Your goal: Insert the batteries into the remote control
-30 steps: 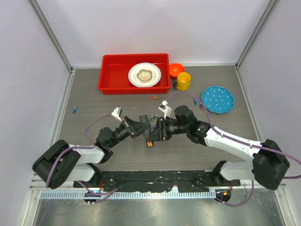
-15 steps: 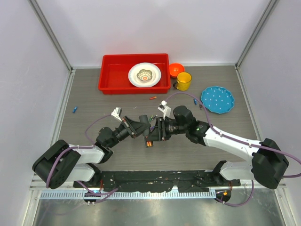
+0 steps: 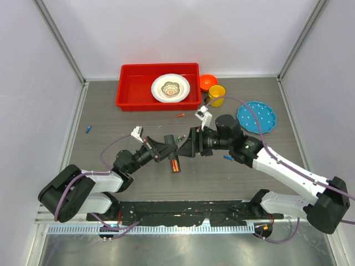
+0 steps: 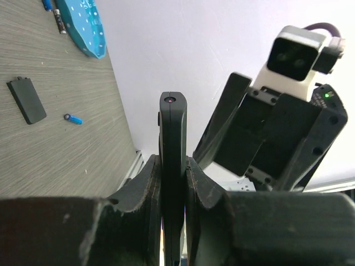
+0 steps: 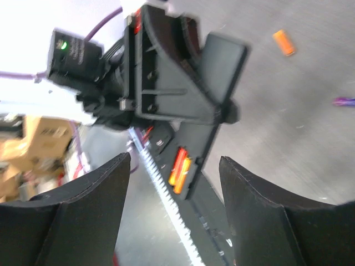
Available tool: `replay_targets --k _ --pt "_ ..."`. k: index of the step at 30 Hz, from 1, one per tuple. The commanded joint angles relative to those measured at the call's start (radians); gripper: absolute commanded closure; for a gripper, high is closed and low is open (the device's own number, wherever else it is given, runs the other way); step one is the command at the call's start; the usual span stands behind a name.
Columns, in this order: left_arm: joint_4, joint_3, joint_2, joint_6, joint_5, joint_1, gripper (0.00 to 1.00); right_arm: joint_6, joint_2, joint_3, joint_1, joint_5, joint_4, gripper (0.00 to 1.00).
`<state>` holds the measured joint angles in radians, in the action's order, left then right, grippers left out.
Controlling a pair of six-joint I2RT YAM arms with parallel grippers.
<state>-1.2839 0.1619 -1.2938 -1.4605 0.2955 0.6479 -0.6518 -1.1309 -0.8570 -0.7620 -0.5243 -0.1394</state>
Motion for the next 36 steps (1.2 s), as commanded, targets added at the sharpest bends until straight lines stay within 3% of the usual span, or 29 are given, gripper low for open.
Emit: replay_targets --k 1,3,4,7,19,25,36 --pt "-0.215 0.002 0.019 0.015 -0.019 0.004 1.00 0.154 0.057 -0.082 0.030 0.250 -0.219 0.30" --pt "-0.193 -0.001 0.025 0.020 -0.030 0.004 1.00 0.150 0.046 -0.070 0.030 0.506 -0.285 0.30" --pt "-0.184 -0.005 0.030 0.022 -0.041 0.006 1.00 0.136 0.011 -0.045 0.030 0.755 -0.340 0.30" --pt "-0.134 -0.028 0.066 0.032 -0.078 0.004 1.00 0.135 -0.052 0.013 0.030 0.941 -0.358 0.32" --pt "0.268 -0.033 0.417 0.161 -0.101 0.004 1.00 0.199 -0.338 -0.005 0.095 0.836 -0.253 0.27" --pt "0.284 -0.064 0.482 0.167 -0.104 0.004 1.00 0.242 -0.446 -0.050 0.118 0.778 -0.232 0.30" --pt "0.262 -0.079 0.476 0.167 -0.098 0.002 1.00 0.253 -0.501 -0.048 0.121 0.731 -0.197 0.34"
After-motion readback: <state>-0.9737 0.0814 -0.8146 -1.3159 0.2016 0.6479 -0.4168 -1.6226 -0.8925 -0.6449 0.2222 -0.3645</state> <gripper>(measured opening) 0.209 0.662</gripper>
